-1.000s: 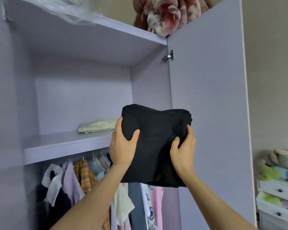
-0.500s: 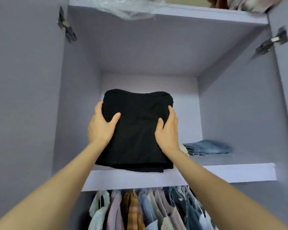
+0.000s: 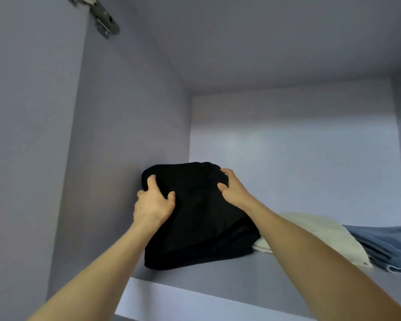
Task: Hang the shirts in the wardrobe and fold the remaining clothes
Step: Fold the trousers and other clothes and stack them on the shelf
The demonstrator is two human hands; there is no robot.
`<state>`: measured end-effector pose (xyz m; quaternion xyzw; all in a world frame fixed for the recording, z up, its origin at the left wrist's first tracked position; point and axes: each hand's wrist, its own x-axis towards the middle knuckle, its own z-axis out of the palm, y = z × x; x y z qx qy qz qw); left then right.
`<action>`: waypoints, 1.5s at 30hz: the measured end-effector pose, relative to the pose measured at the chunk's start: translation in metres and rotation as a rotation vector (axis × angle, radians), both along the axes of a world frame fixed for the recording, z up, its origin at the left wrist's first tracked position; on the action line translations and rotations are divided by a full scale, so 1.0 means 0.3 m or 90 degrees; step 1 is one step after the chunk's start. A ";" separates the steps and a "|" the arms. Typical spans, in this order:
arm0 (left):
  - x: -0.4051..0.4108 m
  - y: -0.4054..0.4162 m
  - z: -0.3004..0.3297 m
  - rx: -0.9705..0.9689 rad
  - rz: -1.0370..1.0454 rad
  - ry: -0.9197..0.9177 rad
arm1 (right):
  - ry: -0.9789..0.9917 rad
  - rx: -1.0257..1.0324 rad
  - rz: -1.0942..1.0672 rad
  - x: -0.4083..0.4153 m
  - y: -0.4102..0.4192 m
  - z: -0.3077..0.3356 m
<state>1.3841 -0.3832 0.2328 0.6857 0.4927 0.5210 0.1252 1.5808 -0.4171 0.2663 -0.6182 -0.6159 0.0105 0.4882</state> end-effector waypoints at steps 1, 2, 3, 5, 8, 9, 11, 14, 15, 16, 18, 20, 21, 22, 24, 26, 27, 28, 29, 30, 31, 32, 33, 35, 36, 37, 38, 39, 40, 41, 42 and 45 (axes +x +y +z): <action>0.011 0.016 0.008 0.002 0.003 0.019 | 0.015 -0.021 -0.007 0.014 0.035 -0.013; 0.025 0.035 0.017 0.004 -0.002 0.043 | 0.031 -0.036 -0.021 0.030 0.057 -0.029; 0.039 0.061 0.029 -0.002 -0.011 0.065 | 0.045 -0.044 -0.034 0.043 0.082 -0.037; 0.066 0.117 0.049 -0.030 -0.046 0.099 | 0.080 -0.044 -0.071 0.066 0.110 -0.052; 0.110 0.226 0.077 -0.029 -0.064 0.160 | 0.138 -0.017 -0.125 0.087 0.166 -0.056; 0.120 0.260 0.077 -0.018 -0.062 0.185 | 0.159 -0.015 -0.134 0.086 0.186 -0.062; 0.149 0.330 0.073 0.016 -0.030 0.254 | 0.178 -0.018 -0.152 0.083 0.223 -0.074; 0.204 0.394 0.022 0.043 0.021 0.448 | 0.132 -0.095 -0.205 0.105 0.255 -0.110; 0.222 0.402 -0.004 0.021 0.002 0.510 | 0.103 -0.136 -0.220 0.119 0.252 -0.124; 0.244 0.409 -0.031 -0.028 -0.039 0.552 | 0.073 -0.180 -0.236 0.136 0.245 -0.141; 0.264 0.426 -0.061 -0.140 -0.113 0.596 | 0.002 -0.256 -0.266 0.160 0.228 -0.161; 0.255 0.440 -0.051 -0.177 -0.131 0.603 | -0.082 -0.280 -0.299 0.165 0.221 -0.153; 0.250 0.448 -0.041 -0.167 -0.131 0.600 | -0.118 -0.279 -0.310 0.157 0.217 -0.143; 0.246 0.450 -0.035 -0.141 -0.127 0.592 | -0.147 -0.277 -0.308 0.144 0.210 -0.134; 0.247 0.452 -0.030 -0.095 -0.142 0.569 | -0.181 -0.281 -0.246 0.120 0.202 -0.118; 0.254 0.448 -0.050 -0.102 -0.177 0.575 | -0.240 -0.331 -0.178 0.097 0.192 -0.147; 0.257 0.442 -0.066 -0.114 -0.180 0.600 | -0.268 -0.367 -0.159 0.085 0.187 -0.178; 0.258 0.438 -0.079 -0.122 -0.172 0.627 | -0.284 -0.397 -0.151 0.081 0.184 -0.205; 0.255 0.436 -0.089 -0.126 -0.162 0.646 | -0.287 -0.416 -0.152 0.077 0.181 -0.227; 0.256 0.435 -0.091 -0.127 -0.154 0.655 | -0.290 -0.419 -0.156 0.078 0.180 -0.237; 0.257 0.430 -0.093 -0.126 -0.145 0.662 | -0.298 -0.418 -0.163 0.074 0.175 -0.241; 0.257 0.424 -0.094 -0.121 -0.135 0.666 | -0.311 -0.418 -0.173 0.069 0.172 -0.240; 0.253 0.414 -0.091 -0.105 -0.121 0.664 | -0.325 -0.416 -0.189 0.061 0.167 -0.233; 0.237 0.385 -0.080 -0.038 -0.080 0.659 | -0.349 -0.412 -0.227 0.040 0.148 -0.222; 0.226 0.367 -0.070 0.005 -0.056 0.657 | -0.360 -0.413 -0.243 0.030 0.136 -0.214; 0.205 0.337 -0.053 0.047 -0.028 0.656 | -0.370 -0.412 -0.252 0.012 0.116 -0.202; 0.187 0.309 -0.036 0.087 -0.004 0.650 | -0.385 -0.405 -0.253 -0.003 0.100 -0.191; 0.165 0.275 -0.019 0.121 0.019 0.639 | -0.402 -0.392 -0.246 -0.025 0.078 -0.181; 0.136 0.234 0.001 0.146 0.039 0.623 | -0.412 -0.369 -0.231 -0.053 0.048 -0.170; 0.106 0.190 0.018 0.166 0.053 0.602 | -0.414 -0.339 -0.214 -0.079 0.013 -0.161; 0.078 0.148 0.028 0.184 0.063 0.576 | -0.416 -0.302 -0.201 -0.107 -0.020 -0.156; -0.007 -0.017 0.016 0.188 0.050 0.457 | -0.372 -0.198 -0.150 -0.191 -0.143 -0.159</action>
